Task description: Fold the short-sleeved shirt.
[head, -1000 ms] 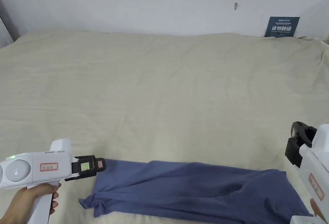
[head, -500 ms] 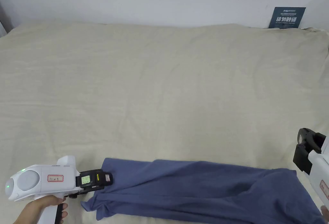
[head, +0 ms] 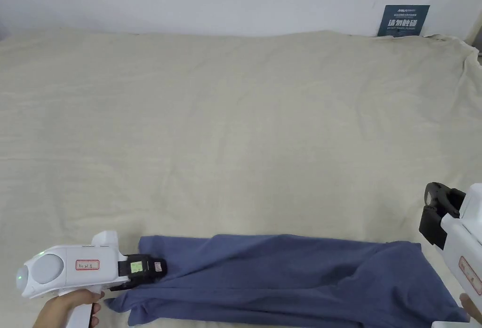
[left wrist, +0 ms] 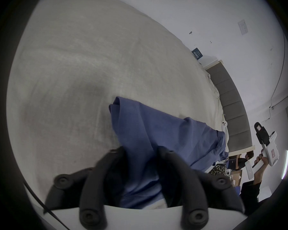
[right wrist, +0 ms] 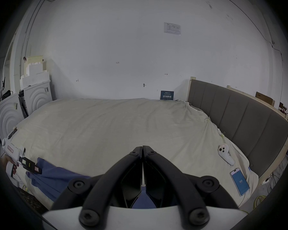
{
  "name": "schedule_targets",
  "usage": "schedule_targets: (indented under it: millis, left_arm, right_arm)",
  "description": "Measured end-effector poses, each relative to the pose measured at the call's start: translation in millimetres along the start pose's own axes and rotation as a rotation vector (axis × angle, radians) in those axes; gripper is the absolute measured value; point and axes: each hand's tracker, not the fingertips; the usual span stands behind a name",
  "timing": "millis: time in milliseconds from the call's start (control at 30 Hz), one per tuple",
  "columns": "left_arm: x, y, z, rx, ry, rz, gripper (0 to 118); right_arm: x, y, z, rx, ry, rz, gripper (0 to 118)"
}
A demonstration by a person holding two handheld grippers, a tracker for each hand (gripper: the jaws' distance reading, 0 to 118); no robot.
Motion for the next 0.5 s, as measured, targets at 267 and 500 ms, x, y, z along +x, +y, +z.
schedule_targets:
  millis: [267,500]
  left_arm:
    - [6.6,5.1,12.4,0.061,0.067,-0.043,8]
    - [3.9,14.9,59.5,0.127,0.093,-0.041,6]
  right_arm:
    - [7.9,0.0,3.9,-0.001,-0.011,-0.011,0]
    - [12.9,6.7,6.7,0.024,-0.01,-0.036,0]
